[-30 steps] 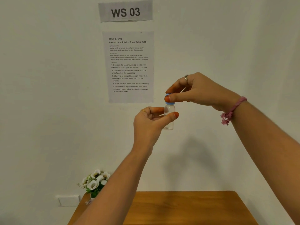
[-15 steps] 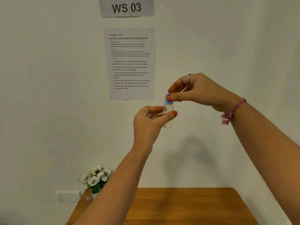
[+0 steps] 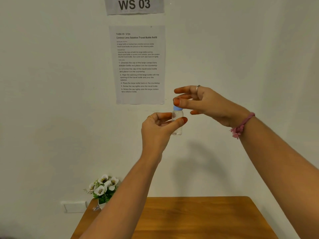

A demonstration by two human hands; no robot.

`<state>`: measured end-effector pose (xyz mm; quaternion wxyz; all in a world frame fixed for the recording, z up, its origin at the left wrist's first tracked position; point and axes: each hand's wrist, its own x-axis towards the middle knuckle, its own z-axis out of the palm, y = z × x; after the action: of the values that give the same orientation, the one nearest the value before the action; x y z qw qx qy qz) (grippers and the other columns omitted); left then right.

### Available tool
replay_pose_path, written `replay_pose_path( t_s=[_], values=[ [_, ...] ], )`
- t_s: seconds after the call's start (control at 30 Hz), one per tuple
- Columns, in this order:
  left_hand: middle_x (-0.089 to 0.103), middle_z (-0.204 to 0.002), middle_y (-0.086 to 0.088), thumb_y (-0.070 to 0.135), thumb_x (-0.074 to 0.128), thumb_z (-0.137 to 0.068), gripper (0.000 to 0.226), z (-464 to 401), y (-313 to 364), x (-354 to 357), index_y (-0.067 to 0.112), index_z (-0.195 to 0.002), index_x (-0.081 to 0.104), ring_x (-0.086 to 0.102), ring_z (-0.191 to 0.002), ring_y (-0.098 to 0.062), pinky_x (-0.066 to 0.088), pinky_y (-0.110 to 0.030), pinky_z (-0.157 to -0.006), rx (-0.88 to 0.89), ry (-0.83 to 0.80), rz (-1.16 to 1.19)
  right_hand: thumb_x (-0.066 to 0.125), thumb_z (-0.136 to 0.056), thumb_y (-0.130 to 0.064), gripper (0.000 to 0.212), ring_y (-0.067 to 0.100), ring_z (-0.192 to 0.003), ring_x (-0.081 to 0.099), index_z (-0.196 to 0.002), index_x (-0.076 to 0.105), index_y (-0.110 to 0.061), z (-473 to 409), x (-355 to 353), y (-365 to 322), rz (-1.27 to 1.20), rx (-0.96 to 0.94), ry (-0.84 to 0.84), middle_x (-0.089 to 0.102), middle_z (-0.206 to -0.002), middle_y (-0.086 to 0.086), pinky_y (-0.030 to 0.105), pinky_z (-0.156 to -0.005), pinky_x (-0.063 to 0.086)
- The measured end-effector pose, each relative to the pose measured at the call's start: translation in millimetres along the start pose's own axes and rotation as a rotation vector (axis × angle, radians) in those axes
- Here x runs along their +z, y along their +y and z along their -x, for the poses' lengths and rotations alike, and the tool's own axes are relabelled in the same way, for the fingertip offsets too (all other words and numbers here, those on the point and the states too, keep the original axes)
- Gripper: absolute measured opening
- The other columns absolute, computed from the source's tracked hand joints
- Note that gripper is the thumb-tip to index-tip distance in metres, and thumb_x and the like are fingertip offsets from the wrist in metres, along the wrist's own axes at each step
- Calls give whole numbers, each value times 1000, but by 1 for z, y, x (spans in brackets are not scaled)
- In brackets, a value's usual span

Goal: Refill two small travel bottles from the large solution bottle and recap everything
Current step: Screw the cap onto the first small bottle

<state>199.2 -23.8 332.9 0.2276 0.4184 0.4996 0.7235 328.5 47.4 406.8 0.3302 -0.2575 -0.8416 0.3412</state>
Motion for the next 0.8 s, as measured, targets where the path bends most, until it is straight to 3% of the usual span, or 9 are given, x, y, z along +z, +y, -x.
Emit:
replay_pose_path(
  t_s=[0.1,0.2,0.33,0.43,0.5,0.6,0.7,0.8],
  values=[
    [74,-89,0,19,88,-64,39,-2,-1,-1,10,-96,68,70,-71,-3,49,-8,-58,-3,-3,10,75,-75,-31,36,5,-94,68,-110,63,-30,0,3,7,-92,-38,41,73,-97,-9,23,-83,50],
    [74,-90,1,21,88,-64,40,-3,-3,-2,11,-97,68,70,-73,-3,50,-8,-59,-2,-10,4,78,-70,-37,39,8,-82,63,-104,64,-25,-6,16,11,-57,-23,158,64,-87,-3,17,-73,52],
    [74,-91,-1,21,88,-64,40,-6,-5,-5,11,-98,68,71,-76,-7,50,-10,-60,1,-1,4,72,-66,-48,59,10,-105,63,-121,56,-31,-6,22,13,-105,31,34,65,-113,-9,28,-88,51],
    [74,-91,-1,20,88,-64,40,-8,-7,-7,10,-98,68,71,-74,-4,48,-7,-57,3,-9,17,73,-79,-25,43,10,-103,66,-120,60,-26,-3,22,15,-196,-6,46,72,-108,-5,32,-94,50],
    [74,-91,-1,18,88,-64,40,-9,-8,-8,10,-98,68,71,-75,-5,48,-7,-57,-1,-14,21,76,-77,-18,41,9,-94,69,-116,64,-21,-4,27,16,-215,-21,119,73,-98,-1,26,-90,52],
    [74,-93,-1,19,88,-64,40,-10,-11,-8,10,-97,68,72,-79,-8,48,-7,-58,-1,-18,17,81,-69,-27,47,8,-82,68,-112,64,-20,-7,39,14,-204,-7,209,69,-86,-2,20,-79,54],
    [74,-93,-1,22,89,-63,42,-10,-11,-9,10,-97,68,71,-80,-10,49,-8,-58,2,-12,12,76,-63,-45,62,10,-100,66,-119,59,-26,-5,38,14,-262,52,146,69,-106,-3,30,-89,52],
    [73,-93,-1,23,89,-63,44,-11,-11,-11,10,-98,68,71,-78,-8,49,-8,-58,-3,-8,15,71,-75,-35,49,7,-110,62,-122,59,-27,1,30,16,-357,66,58,68,-116,-8,41,-101,45]
  ],
)
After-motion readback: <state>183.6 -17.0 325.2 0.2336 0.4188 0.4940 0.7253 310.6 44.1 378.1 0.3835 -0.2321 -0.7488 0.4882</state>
